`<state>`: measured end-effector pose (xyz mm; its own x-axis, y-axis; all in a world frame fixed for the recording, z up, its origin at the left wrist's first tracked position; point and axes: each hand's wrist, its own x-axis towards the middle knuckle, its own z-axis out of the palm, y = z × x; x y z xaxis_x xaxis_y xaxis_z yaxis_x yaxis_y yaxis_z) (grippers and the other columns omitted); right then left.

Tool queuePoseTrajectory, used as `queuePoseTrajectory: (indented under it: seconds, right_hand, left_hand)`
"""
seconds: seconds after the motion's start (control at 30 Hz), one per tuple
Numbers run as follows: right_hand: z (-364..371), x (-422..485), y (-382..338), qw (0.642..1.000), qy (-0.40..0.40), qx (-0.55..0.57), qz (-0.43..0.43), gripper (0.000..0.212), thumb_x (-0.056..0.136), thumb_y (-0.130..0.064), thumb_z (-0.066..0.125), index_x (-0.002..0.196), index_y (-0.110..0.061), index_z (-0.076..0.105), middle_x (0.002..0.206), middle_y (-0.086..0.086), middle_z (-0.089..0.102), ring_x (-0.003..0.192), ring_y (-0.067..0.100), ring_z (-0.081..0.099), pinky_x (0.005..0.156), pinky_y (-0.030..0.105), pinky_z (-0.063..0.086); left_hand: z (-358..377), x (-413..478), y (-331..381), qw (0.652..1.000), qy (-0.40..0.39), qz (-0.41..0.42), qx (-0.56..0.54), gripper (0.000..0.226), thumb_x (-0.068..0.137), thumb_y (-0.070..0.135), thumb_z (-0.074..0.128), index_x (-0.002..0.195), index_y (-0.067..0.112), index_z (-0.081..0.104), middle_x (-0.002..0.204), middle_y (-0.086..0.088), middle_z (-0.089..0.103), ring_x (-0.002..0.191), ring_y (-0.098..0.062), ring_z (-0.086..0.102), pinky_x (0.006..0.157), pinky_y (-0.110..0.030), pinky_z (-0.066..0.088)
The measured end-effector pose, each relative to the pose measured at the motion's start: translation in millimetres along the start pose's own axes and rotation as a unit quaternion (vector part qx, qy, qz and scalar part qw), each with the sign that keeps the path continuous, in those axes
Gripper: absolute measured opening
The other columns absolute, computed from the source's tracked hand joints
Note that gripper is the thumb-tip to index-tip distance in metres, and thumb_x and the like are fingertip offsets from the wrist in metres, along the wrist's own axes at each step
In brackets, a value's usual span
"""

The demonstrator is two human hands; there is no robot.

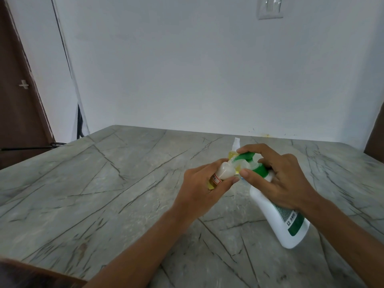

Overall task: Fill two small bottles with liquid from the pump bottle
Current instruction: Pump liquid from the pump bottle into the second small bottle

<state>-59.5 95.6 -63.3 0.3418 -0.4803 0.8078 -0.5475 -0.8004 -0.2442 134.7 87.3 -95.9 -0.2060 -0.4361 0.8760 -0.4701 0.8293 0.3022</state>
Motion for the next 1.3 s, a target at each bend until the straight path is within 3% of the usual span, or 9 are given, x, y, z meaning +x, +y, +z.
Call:
queuePoseTrajectory:
  seconds: [0.1,0.2,0.37,0.47,0.77,0.9,1.07,1.2,1.3]
  right_hand:
    - [-1.6,-1.5,1.7,1.000,-0.013,0.017,0.003,0.044,0.088,-0.055,0.054,0.124,-0.029,0.054,0.067,-0.020,0.061,0.048,0.004,0.056,0.058,0.042,0.056]
    - [-1.4,-1.5,0.2,1.000,-0.018,0.018,0.005,0.044,0.087,-0.053,0.056,0.122,-0.027,0.055,0.069,-0.023,0.062,0.050,0.004,0.057,0.058,0.041,0.056]
    - [-1.7,2.5,-5.8,1.000,-0.003,0.013,0.010,0.041,0.084,-0.050,0.062,0.113,-0.022,0.059,0.069,-0.024,0.063,0.050,0.001,0.060,0.047,0.010,0.042]
    - [-1.8,2.9,-5.5,1.000,0.002,0.006,0.014,0.037,0.082,-0.046,0.067,0.109,-0.022,0.062,0.062,-0.022,0.063,0.045,0.002,0.057,0.045,0.005,0.035]
    - [-0.4,2.4,-2.6,0.999,0.020,0.016,0.026,0.024,0.082,-0.047,0.063,0.097,-0.028,0.061,0.060,-0.008,0.067,0.047,0.007,0.060,0.042,0.015,0.043]
    - [0.6,0.7,-2.1,1.000,0.007,-0.004,0.009,0.034,0.086,-0.048,0.059,0.111,-0.025,0.059,0.060,-0.024,0.060,0.048,0.001,0.057,0.047,0.010,0.042]
    - [1.4,-0.3,0.5,1.000,-0.004,-0.002,0.010,0.039,0.089,-0.055,0.052,0.123,-0.036,0.050,0.070,-0.013,0.067,0.052,0.003,0.058,0.056,0.032,0.054]
    - [0.6,1.3,-3.8,1.000,0.009,0.002,0.018,0.037,0.087,-0.055,0.055,0.115,-0.031,0.055,0.070,-0.014,0.067,0.051,0.003,0.059,0.048,0.022,0.048]
    - [0.6,3.0,-6.8,1.000,0.008,0.009,0.019,0.037,0.085,-0.049,0.059,0.112,-0.023,0.059,0.067,-0.028,0.063,0.049,-0.001,0.057,0.046,0.004,0.034]
  left_hand:
    - [0.0,-0.1,0.0,1.000,-0.003,0.001,0.006,0.040,0.082,0.034,0.072,0.115,0.011,0.066,0.083,0.011,0.069,0.070,-0.002,0.061,0.060,-0.003,0.043]
    - [0.0,0.3,-0.1,1.000,-0.004,-0.006,0.008,0.039,0.083,0.034,0.072,0.115,0.013,0.066,0.082,0.014,0.066,0.069,-0.002,0.061,0.059,-0.003,0.043]
    - [0.8,-0.5,-1.0,1.000,-0.001,-0.003,0.008,0.040,0.082,0.033,0.072,0.115,0.010,0.066,0.082,0.009,0.069,0.068,-0.002,0.060,0.059,-0.003,0.043]
    - [1.2,-0.3,-0.6,1.000,0.004,0.000,0.006,0.041,0.081,0.030,0.074,0.114,0.008,0.067,0.083,0.007,0.070,0.068,-0.001,0.059,0.059,-0.002,0.043]
    - [3.0,-3.5,-3.3,1.000,-0.022,0.004,0.011,0.043,0.082,0.033,0.073,0.116,0.008,0.066,0.090,0.003,0.072,0.072,-0.002,0.062,0.063,-0.007,0.049]
    - [1.3,-0.9,0.0,1.000,-0.003,-0.010,0.001,0.039,0.083,0.036,0.070,0.114,0.011,0.067,0.083,0.019,0.061,0.065,0.008,0.055,0.059,-0.002,0.042]
    - [0.4,-1.0,-0.2,1.000,0.000,-0.016,0.006,0.040,0.084,0.039,0.068,0.115,0.013,0.067,0.082,0.022,0.059,0.063,0.010,0.054,0.058,-0.001,0.040]
    - [1.5,-0.6,0.6,1.000,0.002,-0.016,0.006,0.040,0.083,0.037,0.068,0.115,0.012,0.067,0.081,0.021,0.058,0.063,0.012,0.052,0.058,-0.001,0.039]
    - [1.7,-0.5,0.8,1.000,0.007,-0.015,0.004,0.041,0.083,0.036,0.069,0.114,0.010,0.067,0.083,0.020,0.058,0.064,0.014,0.051,0.059,0.000,0.039]
